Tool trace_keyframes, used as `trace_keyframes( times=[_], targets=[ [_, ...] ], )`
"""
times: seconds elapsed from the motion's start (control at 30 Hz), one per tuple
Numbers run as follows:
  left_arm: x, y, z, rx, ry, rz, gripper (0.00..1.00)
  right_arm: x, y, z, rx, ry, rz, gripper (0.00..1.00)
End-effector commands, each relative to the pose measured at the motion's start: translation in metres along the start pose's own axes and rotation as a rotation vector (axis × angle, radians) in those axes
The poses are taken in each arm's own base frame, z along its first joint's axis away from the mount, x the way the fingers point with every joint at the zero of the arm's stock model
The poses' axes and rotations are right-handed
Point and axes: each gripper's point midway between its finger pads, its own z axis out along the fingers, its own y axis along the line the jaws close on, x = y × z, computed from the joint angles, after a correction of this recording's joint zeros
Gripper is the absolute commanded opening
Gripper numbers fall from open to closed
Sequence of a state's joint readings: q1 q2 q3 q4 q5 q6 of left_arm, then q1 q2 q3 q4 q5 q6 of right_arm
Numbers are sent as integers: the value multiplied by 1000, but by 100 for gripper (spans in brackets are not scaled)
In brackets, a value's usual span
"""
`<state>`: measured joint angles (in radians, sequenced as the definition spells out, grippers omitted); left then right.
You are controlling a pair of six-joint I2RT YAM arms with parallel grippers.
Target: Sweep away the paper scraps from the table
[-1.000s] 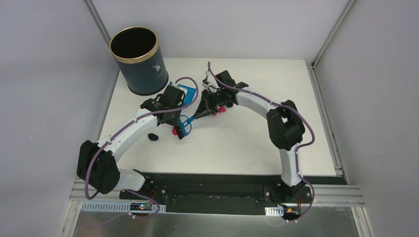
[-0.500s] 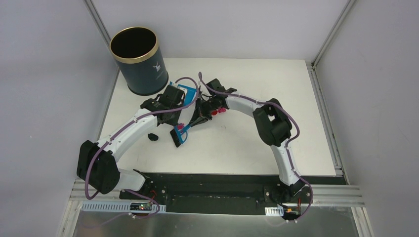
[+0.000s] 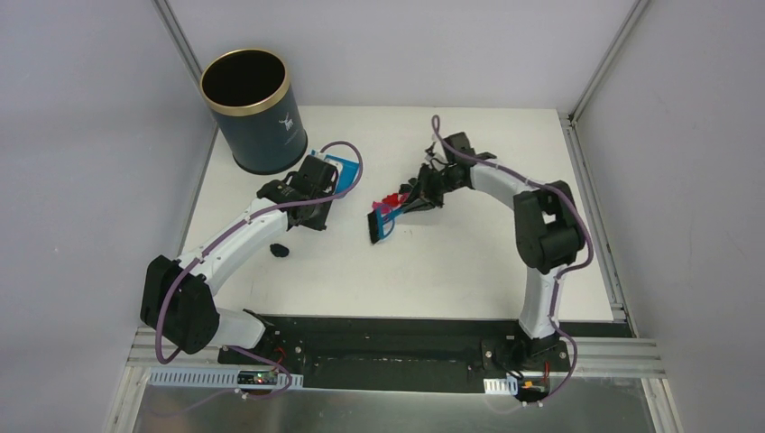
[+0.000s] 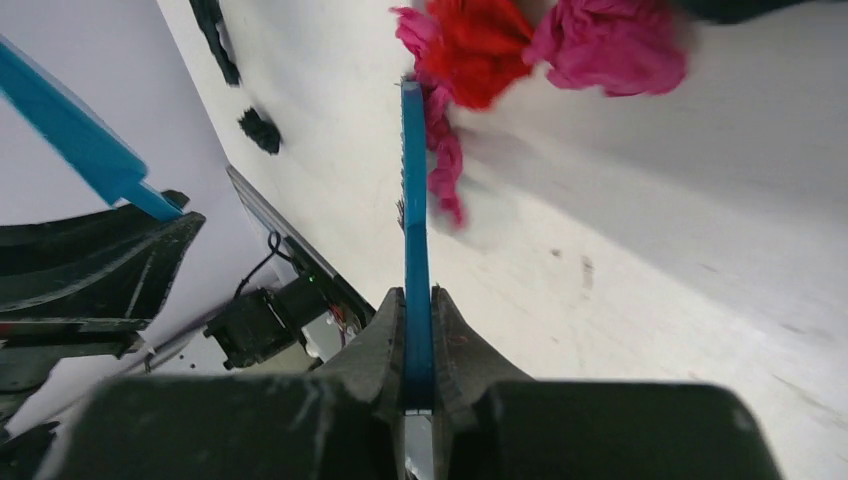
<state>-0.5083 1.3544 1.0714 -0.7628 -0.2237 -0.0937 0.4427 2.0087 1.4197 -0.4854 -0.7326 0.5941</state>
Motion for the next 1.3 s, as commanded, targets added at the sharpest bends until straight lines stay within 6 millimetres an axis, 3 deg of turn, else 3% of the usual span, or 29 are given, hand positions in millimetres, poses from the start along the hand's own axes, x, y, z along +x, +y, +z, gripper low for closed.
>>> trace_keyframes(
  times=[0.0, 0.17, 0.27, 0.33, 0.5, 0.7, 0.87, 1.27],
  targets=[
    [-14, -1, -4, 23, -36, -21, 0, -11, -2, -48, -14, -73, -28, 0],
    [-10, -8, 1, 58, -11, 9, 0, -9, 44, -90, -206, -67, -142, 0],
    [-4, -18, -4, 95, 59, 27, 0, -26, 62, -132, -224, -159, -198, 0],
    [-4, -35, -21, 166, 135, 31, 0, -38, 54, -157, -132, -209, -242, 0],
    [14, -75, -65, 387, 254, 21, 0, -69, 5, -206, 276, -286, -431, 0],
    [43, -69, -79, 303, 407, 139, 0, -127, -33, -248, 669, -375, -604, 0],
    [58, -70, -62, 282, 502, 189, 0, -160, -70, -247, 872, -374, -607, 0],
    [52, -87, -31, 309, 560, 263, 0, -183, -59, -193, 1184, -216, -934, 0]
  ],
)
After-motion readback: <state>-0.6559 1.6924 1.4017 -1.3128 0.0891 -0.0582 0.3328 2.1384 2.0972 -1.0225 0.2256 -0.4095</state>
